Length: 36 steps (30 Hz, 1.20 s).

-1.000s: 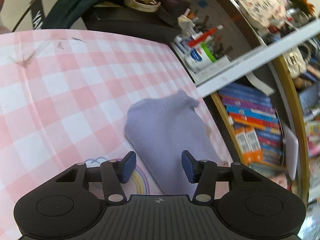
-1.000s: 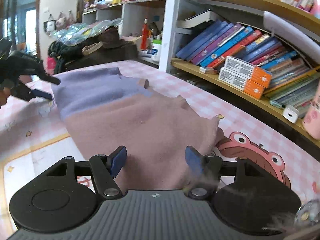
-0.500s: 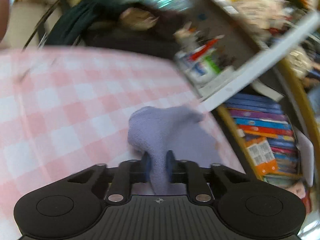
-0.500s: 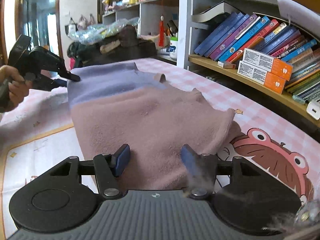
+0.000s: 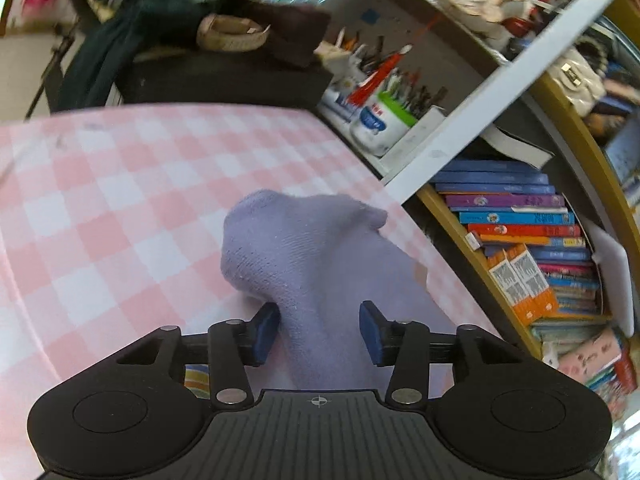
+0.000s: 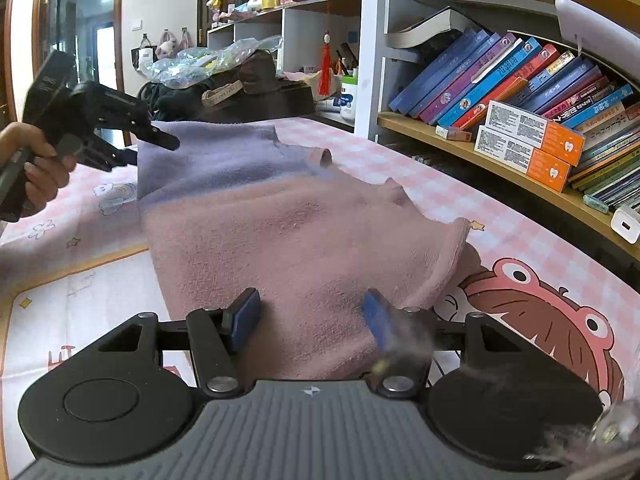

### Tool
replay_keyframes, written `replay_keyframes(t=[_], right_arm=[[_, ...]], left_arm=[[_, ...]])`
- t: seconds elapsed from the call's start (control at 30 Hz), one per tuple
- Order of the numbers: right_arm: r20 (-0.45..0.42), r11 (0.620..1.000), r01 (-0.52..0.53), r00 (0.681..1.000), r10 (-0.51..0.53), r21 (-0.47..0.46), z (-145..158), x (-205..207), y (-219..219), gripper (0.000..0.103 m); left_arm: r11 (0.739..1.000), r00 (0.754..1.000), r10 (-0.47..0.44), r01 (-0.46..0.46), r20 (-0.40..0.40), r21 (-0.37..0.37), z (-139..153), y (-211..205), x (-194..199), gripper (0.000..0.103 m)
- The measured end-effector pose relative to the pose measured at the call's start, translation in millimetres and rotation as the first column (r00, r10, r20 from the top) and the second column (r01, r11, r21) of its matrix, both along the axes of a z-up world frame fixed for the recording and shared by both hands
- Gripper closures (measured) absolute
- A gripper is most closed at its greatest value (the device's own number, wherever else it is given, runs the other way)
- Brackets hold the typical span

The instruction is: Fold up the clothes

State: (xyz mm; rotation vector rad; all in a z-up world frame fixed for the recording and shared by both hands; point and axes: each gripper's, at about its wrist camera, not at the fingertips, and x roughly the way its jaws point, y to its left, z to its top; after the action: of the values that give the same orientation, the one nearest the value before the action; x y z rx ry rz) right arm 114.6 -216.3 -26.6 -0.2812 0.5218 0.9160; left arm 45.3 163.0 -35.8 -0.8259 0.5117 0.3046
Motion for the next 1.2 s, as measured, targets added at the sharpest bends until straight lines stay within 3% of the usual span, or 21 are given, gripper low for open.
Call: replay_keyframes(t=[0.13, 0.43, 0.5, 0.67, 0.73, 0.8, 0.93, 1.07, 1.2], right_arm=[[-0.005, 1.000, 0.000, 1.000, 0.000, 0.003, -0.1, 0.9, -0.4, 0.047], [-0.013, 1.000, 0.000, 1.000, 0.000, 0.008, -0.1, 0.3, -0.8, 0.047], [-0.013, 1.000, 0.001, 1.000, -0.001, 0.007, -0.2, 0.3, -0.7, 0.047], [-0.014, 1.000, 0.004, 1.000, -0.004, 0.003, -0.5, -0.3, 1.7, 0.047], [-0.015, 1.000, 0.003, 1.000, -0.003, 0.001, -0.6, 0.2, 3.5, 0.046], [-0.022, 1.000, 0.010, 1.000, -0.010, 0.001, -0.1, 3.2, 6.0, 0.045], [-0.032, 1.000, 0.018, 0.999, -0.018, 0.001, 0.7, 10.1, 21.5, 0.045], [-0.027, 1.000, 0.010, 1.000, -0.010, -0.004, 0.6, 13.4, 49.4, 0.045], [-0.012, 1.000, 0.000, 1.000, 0.000, -0.015, -0.1, 15.0, 62.3, 0.043]], left_arm=[[0.999, 0.999, 0.014, -0.012, 0.040, -0.051, -8.8, 4.2, 5.6, 0.051], [0.993, 0.993, 0.040, -0.028, 0.108, -0.114, -16.9, 11.4, 8.9, 0.054], [0.993, 0.993, 0.046, -0.033, 0.111, -0.114, -18.1, 12.5, 9.1, 0.059], [0.992, 0.993, 0.029, -0.015, 0.112, -0.126, -24.4, 20.2, 12.4, 0.088], [0.996, 0.985, -0.031, 0.045, 0.167, -0.082, -14.5, 16.6, 7.4, 0.092], [0.993, 0.967, -0.118, 0.116, 0.226, 0.022, 4.3, 7.2, 0.2, 0.093], [0.990, 0.961, -0.135, 0.121, 0.239, 0.075, 20.9, 13.9, -8.7, 0.093], [0.999, 0.980, -0.039, 0.033, 0.195, 0.031, 4.7, 38.8, -9.6, 0.093], [1.000, 0.983, -0.001, 0.003, 0.182, -0.009, -4.4, 47.6, -6.3, 0.092]])
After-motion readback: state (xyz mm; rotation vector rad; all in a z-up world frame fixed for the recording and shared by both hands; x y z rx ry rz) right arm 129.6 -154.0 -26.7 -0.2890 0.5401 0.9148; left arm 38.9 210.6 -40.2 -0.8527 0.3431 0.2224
